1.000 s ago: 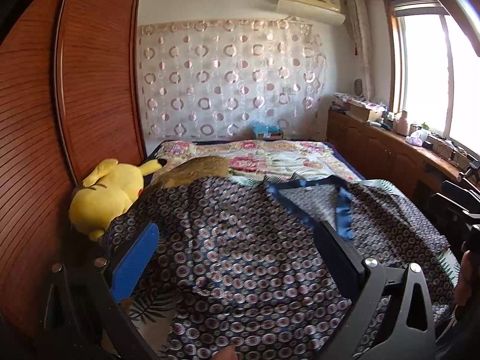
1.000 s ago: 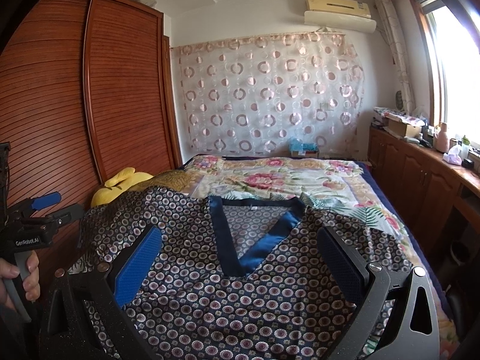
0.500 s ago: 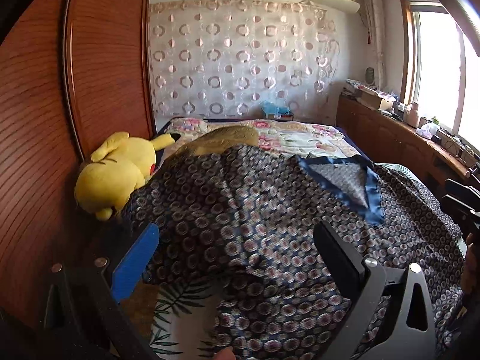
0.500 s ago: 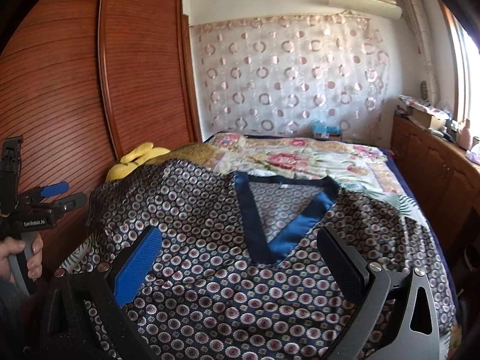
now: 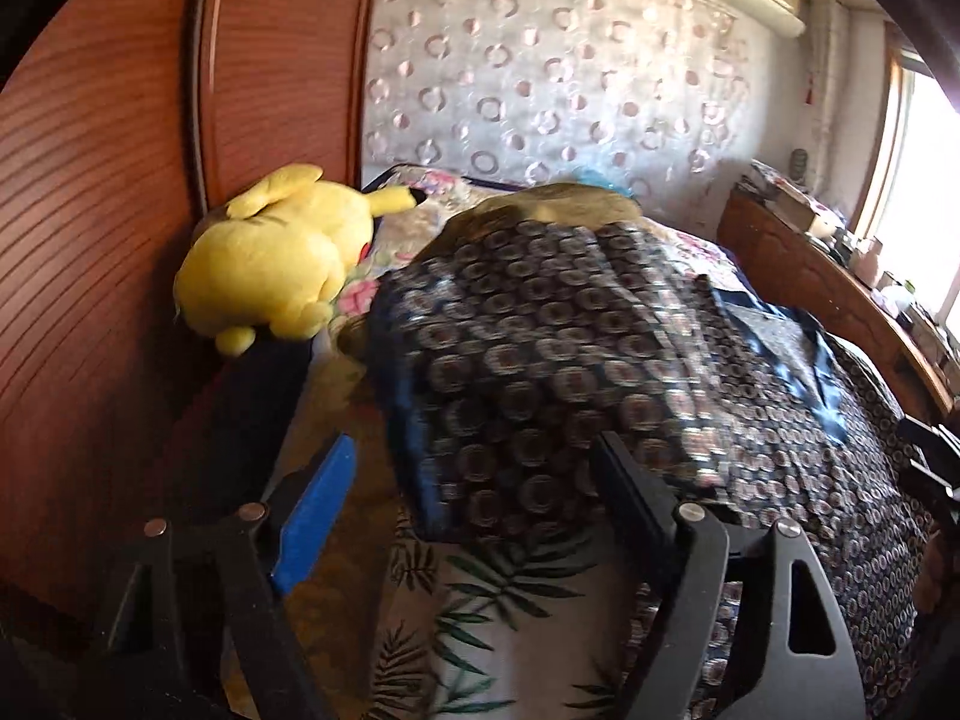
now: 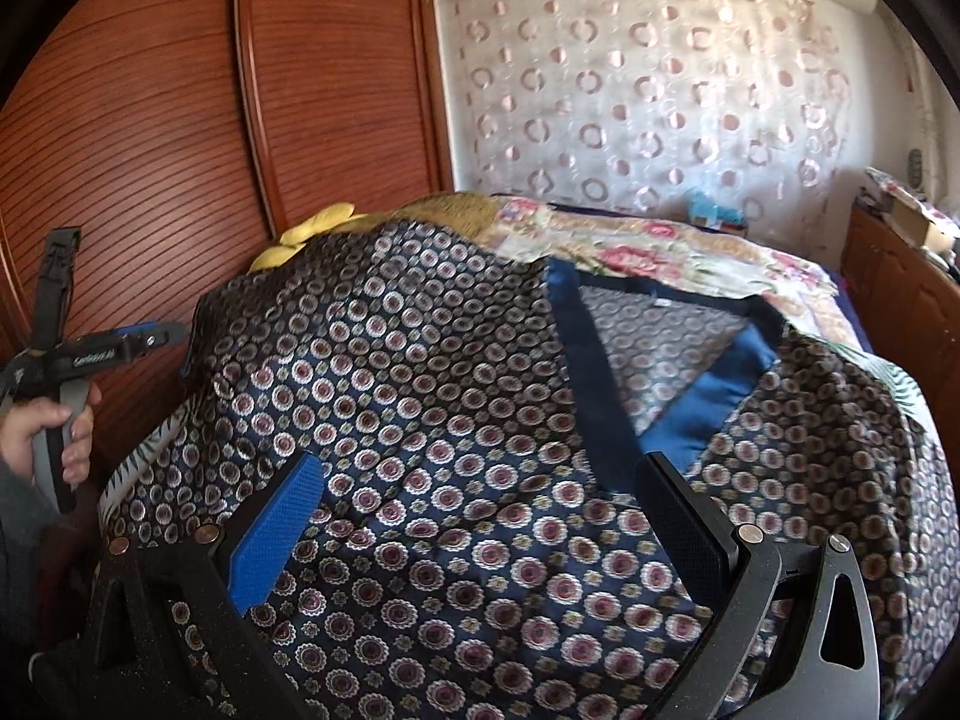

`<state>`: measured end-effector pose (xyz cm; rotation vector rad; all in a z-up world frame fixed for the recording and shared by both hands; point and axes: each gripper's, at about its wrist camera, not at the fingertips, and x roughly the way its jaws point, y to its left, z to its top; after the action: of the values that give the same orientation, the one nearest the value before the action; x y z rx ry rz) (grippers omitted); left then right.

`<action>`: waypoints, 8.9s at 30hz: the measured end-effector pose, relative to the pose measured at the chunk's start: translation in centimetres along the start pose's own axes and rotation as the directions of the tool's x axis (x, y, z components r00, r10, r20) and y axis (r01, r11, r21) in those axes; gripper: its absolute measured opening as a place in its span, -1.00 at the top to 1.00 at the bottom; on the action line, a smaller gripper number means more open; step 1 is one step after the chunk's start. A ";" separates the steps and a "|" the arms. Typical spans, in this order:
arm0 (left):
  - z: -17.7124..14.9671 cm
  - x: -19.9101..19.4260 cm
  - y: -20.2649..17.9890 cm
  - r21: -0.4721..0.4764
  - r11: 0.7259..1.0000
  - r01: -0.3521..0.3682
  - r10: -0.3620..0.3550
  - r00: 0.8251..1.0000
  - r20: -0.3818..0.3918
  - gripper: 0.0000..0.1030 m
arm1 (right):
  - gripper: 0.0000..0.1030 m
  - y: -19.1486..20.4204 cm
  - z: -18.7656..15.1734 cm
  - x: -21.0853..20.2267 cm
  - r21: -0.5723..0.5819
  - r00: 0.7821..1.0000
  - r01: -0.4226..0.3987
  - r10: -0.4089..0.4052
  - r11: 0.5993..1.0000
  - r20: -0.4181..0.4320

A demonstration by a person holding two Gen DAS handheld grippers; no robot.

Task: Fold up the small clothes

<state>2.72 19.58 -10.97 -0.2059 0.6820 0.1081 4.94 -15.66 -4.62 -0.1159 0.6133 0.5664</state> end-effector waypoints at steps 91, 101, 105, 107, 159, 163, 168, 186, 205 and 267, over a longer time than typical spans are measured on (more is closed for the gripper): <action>3.5 -6.7 -1.5 0.125 0.991 0.054 -0.070 0.989 0.132 -0.57 | 0.44 14.5 8.8 14.3 -0.358 0.924 -0.368 0.294 0.858 -0.246; 3.3 -5.8 -2.3 0.135 0.988 0.073 -0.090 0.989 0.121 -0.57 | 0.89 11.7 11.2 12.0 -0.292 0.924 -0.381 0.352 0.877 -0.149; 3.4 -5.3 -3.3 0.149 0.985 0.085 -0.102 0.988 0.112 -0.57 | 0.88 8.6 11.9 12.2 -0.233 0.961 -0.274 0.253 0.933 -0.115; 3.7 -4.8 -3.8 0.158 0.983 0.091 -0.108 0.989 0.105 -0.57 | 0.68 6.9 12.3 12.3 -0.198 0.977 -0.204 0.186 0.959 -0.106; -1.0 7.9 -19.1 0.382 0.885 0.266 -0.171 0.949 -0.266 -0.57 | -0.18 -14.9 -8.8 -9.9 0.345 0.917 0.382 -0.304 0.857 -0.260; -1.0 8.0 -19.5 0.397 0.878 0.267 -0.165 0.948 -0.272 -0.67 | -0.18 -14.8 -10.0 -11.0 0.357 0.916 0.383 -0.298 0.852 -0.269; -1.4 8.4 -20.4 0.423 0.858 0.291 -0.170 0.938 -0.302 -0.99 | -0.18 -14.8 -11.2 -12.9 0.379 0.917 0.382 -0.293 0.843 -0.272; -1.4 8.4 -20.4 0.422 0.860 0.288 -0.168 0.939 -0.300 -1.00 | 0.84 -14.5 -11.4 -14.9 0.347 0.916 0.391 -0.323 0.852 -0.237; 1.1 2.0 -20.4 0.367 0.890 0.273 -0.256 0.962 -0.095 -0.99 | 0.85 -6.2 -4.0 -8.7 0.129 0.987 0.148 -0.139 0.981 -0.075; 2.9 3.0 -17.6 0.313 0.914 0.260 -0.250 0.966 -0.071 -0.99 | -0.12 -17.9 0.6 1.4 0.217 0.933 0.343 -0.303 0.914 -0.195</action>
<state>9.70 3.20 -8.03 0.0181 0.6866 -0.2572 15.71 -29.92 -6.01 -0.0243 0.7956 0.1549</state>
